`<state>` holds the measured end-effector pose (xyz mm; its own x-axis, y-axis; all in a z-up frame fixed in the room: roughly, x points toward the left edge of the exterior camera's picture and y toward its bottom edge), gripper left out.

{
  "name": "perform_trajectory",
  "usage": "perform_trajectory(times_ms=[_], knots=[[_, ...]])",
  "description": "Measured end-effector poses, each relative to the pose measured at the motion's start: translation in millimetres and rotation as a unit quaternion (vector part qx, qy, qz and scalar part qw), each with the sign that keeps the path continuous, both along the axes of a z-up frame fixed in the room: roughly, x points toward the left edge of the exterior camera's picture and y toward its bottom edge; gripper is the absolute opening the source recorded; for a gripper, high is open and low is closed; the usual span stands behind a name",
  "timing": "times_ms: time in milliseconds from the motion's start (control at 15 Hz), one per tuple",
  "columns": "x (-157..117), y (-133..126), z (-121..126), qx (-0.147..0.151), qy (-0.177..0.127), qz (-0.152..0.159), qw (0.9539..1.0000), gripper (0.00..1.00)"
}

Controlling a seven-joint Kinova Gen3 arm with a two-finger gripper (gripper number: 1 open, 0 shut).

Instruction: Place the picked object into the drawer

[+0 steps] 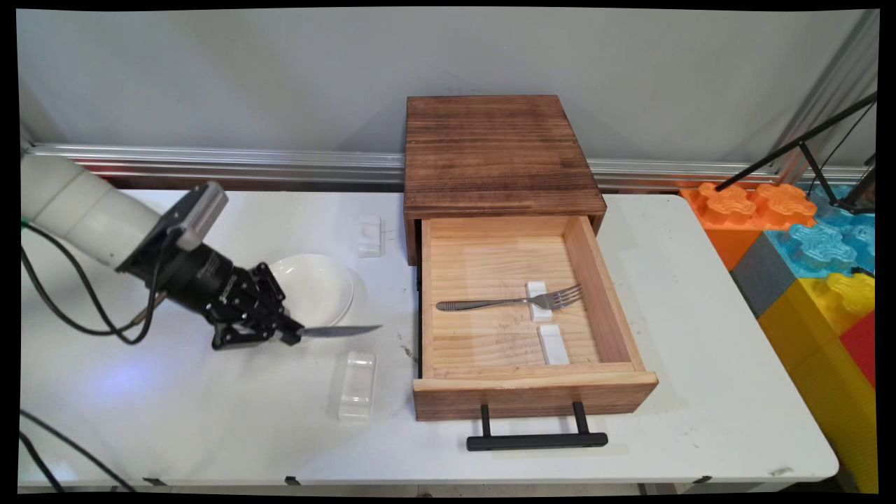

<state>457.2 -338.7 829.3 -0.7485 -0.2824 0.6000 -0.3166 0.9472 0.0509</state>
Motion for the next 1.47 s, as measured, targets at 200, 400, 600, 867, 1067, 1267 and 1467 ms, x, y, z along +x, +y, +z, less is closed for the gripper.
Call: perform_trajectory(times_ms=[200, 400, 600, 867, 1067, 1267, 1467], knots=[[-16, -7, 23, -0.002, -0.003, 0.017, 0.9999, 0.0], [-36, -14, 40, -0.005, -0.005, 0.03, 0.9995, 0.0], [-56, -21, 51, -0.007, -0.005, 0.04, 0.9992, 0.0], [-92, -33, 63, -0.009, 0.0, 0.043, 0.999, 0.0], [-123, -43, 71, -0.012, 0.002, 0.044, 0.999, 0.0], [-155, -54, 76, -0.01, 0.001, 0.044, 0.999, 0.0], [-183, -64, 76, -0.005, -0.003, 0.043, 0.999, 0.0]])
